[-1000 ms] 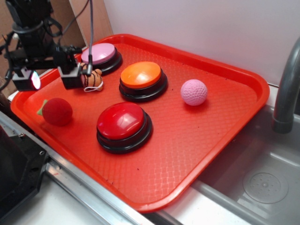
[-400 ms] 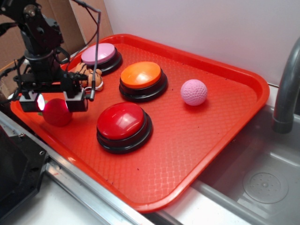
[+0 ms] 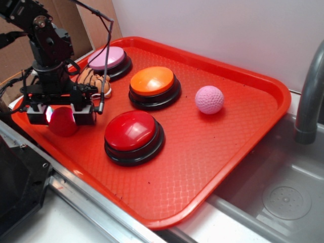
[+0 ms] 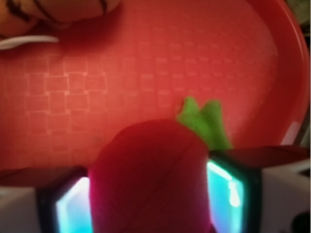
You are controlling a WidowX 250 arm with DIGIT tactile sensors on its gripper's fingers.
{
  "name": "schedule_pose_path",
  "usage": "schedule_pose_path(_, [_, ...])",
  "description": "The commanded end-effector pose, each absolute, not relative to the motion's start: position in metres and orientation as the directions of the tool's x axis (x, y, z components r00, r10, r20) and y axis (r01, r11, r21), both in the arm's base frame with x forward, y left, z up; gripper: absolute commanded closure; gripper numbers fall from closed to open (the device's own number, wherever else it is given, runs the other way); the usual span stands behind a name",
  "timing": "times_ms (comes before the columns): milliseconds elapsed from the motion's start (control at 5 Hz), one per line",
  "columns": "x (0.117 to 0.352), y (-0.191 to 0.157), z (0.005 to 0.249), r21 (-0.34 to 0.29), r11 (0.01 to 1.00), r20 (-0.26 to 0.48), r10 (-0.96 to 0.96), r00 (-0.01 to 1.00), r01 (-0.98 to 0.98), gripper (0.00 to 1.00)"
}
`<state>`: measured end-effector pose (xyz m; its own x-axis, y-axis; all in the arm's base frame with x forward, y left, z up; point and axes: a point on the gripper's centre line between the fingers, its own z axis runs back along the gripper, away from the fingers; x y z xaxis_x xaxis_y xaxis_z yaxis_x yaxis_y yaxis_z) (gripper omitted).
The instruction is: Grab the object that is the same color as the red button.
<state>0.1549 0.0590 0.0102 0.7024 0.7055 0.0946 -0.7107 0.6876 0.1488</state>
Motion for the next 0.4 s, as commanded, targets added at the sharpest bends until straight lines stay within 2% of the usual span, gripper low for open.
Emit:
schedule_pose_path(0, [0.163,0.067,0.032,0.122,0.702,0.147,0.686,0.712,-0.701,1.0])
schedule_pose_path(200, [0.18,0.063,0.056,0.088,0.802,0.117,0.58,0.806,-0.591,1.0])
